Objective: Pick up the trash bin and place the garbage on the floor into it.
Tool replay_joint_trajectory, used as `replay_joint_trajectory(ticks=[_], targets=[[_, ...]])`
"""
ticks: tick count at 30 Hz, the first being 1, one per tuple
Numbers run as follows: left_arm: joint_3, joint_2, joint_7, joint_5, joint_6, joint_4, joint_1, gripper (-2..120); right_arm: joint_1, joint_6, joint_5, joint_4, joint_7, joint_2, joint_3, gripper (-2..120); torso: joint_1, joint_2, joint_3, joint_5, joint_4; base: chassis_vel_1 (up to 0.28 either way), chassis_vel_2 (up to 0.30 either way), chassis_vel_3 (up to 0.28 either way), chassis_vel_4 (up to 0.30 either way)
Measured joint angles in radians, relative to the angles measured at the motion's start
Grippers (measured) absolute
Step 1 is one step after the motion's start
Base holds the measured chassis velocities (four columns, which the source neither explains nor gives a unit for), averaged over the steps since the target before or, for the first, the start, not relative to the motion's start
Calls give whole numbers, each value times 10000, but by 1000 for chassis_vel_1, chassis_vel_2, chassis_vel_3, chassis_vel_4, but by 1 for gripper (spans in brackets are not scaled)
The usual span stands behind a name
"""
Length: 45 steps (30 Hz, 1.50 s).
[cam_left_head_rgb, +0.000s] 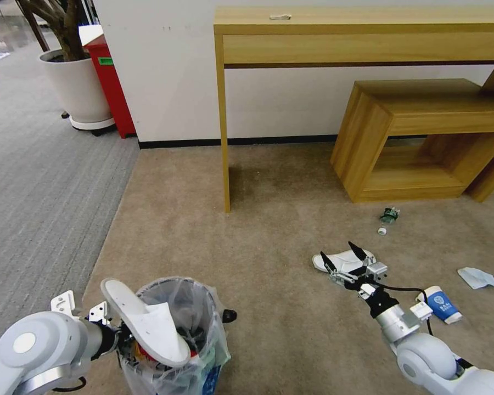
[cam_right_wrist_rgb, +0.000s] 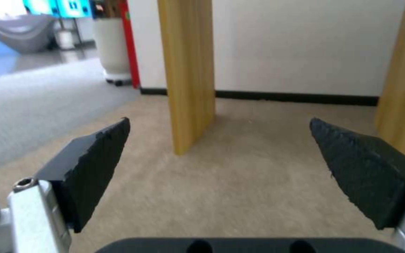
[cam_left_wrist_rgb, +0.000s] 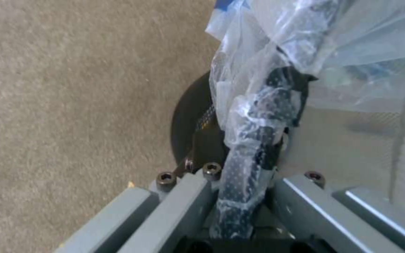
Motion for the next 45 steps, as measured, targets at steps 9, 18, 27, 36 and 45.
replay_joint_trajectory(ticks=[9, 18, 27, 36, 45], targets=[[-63, 276, 106, -226, 3, -37, -253, 0, -673, -1076, -739, 335, 1112, -398, 555, 94, 0, 0, 0, 0, 0, 0, 0, 0, 0], [-467, 164, 220, -408, -36, 18, -774, 0, -1186, -1580, -1429, 453, 2013, -311, 1115, 100, 0, 0, 0, 1, -1, 0, 0, 0, 0], [-392, -302, 459, 232, 22, -155, -715, 0, -1540, -1490, -2276, 385, 2424, -183, 1725, 100, 0, 0, 0, 0, 0, 0, 0, 0, 0], [-607, -303, 484, 329, 28, -254, -724, 0, -1508, -1220, -2717, 346, 2626, 99, 2063, 100, 0, 0, 0, 0, 0, 0, 0, 0, 0], [-689, -440, 481, 519, 12, -328, -612, 0, -1393, -1067, -2850, 71, 2692, 405, 2225, 100, 0, 0, 0, 0, 0, 0, 0, 0, 0]])
